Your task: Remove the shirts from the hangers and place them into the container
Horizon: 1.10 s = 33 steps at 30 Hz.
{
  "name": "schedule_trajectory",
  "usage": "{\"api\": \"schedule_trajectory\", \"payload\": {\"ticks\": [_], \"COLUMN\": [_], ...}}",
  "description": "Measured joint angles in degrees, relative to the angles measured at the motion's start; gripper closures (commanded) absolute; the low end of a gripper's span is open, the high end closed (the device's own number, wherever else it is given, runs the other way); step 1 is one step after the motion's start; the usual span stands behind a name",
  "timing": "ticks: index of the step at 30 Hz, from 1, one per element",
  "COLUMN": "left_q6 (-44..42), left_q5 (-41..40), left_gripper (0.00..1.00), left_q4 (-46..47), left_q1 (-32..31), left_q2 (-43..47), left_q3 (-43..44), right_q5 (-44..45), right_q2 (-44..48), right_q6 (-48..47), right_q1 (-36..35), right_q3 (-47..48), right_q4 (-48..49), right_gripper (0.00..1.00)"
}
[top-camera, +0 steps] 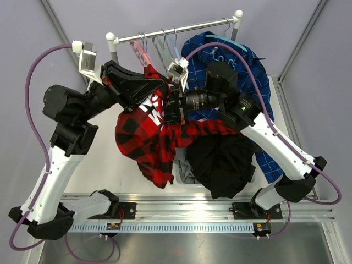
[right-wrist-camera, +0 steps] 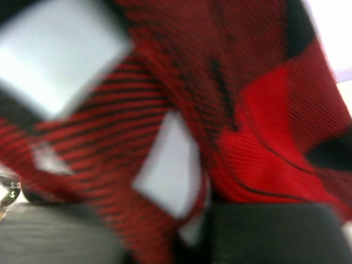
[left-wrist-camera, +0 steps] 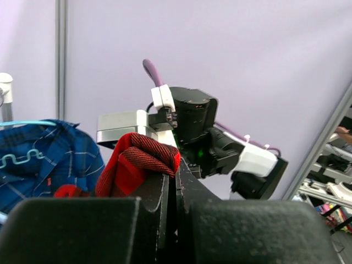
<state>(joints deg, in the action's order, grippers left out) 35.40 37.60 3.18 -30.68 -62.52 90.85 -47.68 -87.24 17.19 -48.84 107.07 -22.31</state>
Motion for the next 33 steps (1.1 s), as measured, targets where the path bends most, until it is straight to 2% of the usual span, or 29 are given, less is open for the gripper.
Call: {"api": "schedule_trajectory", "payload": {"ticks": [3, 4, 6, 7, 9, 10, 14, 20, 25, 29, 33], "left_q6": [1.5, 1.7, 1.5, 0.9, -0.7, -1.7, -6.8, -14.3, -17.7, -18.3, -18.3], "left_q5": [0.2, 0.2, 0.1, -0.1, -0.9, -1.6, -6.1, -13.3, -19.1, -22.1, -23.6], "left_gripper": [1.0, 0.97, 0.78, 0.57, 0.38, 0.23, 0.02, 0.01, 0.01, 0.01, 0.01], "left_q4": [1.5, 1.9, 2.0, 1.7, 0.7, -0.1, -5.6, -14.1, -20.7, -24.8, -26.9], "left_q1": [0.0, 0.0, 0.0, 0.0, 0.0, 0.0, 0.0, 0.0, 0.0, 0.0, 0.0], "left_q2": [0.2, 0.3, 1.0, 1.6, 3.4, 4.9, 12.2, 20.7, 25.8, 29.5, 31.8], "left_q3": [0.0, 0.0, 0.0, 0.0, -0.4, -1.0, -4.0, -7.1, -13.9, -19.2, -20.5], "right_q5": [-3.0, -4.1, -6.2, -7.3, -9.3, -10.1, -9.9, -2.5, 5.4, 10.4, 11.1], "right_q2": [-0.7, -0.8, -0.9, -0.9, -0.7, -0.5, 1.6, 6.6, 9.7, 11.2, 11.4], "right_q6": [-0.6, -1.5, -3.8, -5.2, -8.6, -10.1, -16.0, -22.6, -25.4, -26.5, -26.5], "right_q1": [0.2, 0.3, 1.1, 1.9, 4.6, 6.7, 15.4, 18.7, 19.3, 19.4, 19.6], "right_q3": [1.8, 2.9, 4.9, 6.3, 9.4, 11.1, 17.2, 27.3, 33.6, 33.9, 30.4], "right_q4": [-0.1, -0.9, -3.4, -5.3, -9.6, -11.6, -19.1, -27.6, -31.1, -32.1, -32.1], "right_gripper": [1.0, 1.0, 1.0, 1.0, 1.0, 1.0, 1.0, 1.0, 1.0, 1.0, 1.0]}}
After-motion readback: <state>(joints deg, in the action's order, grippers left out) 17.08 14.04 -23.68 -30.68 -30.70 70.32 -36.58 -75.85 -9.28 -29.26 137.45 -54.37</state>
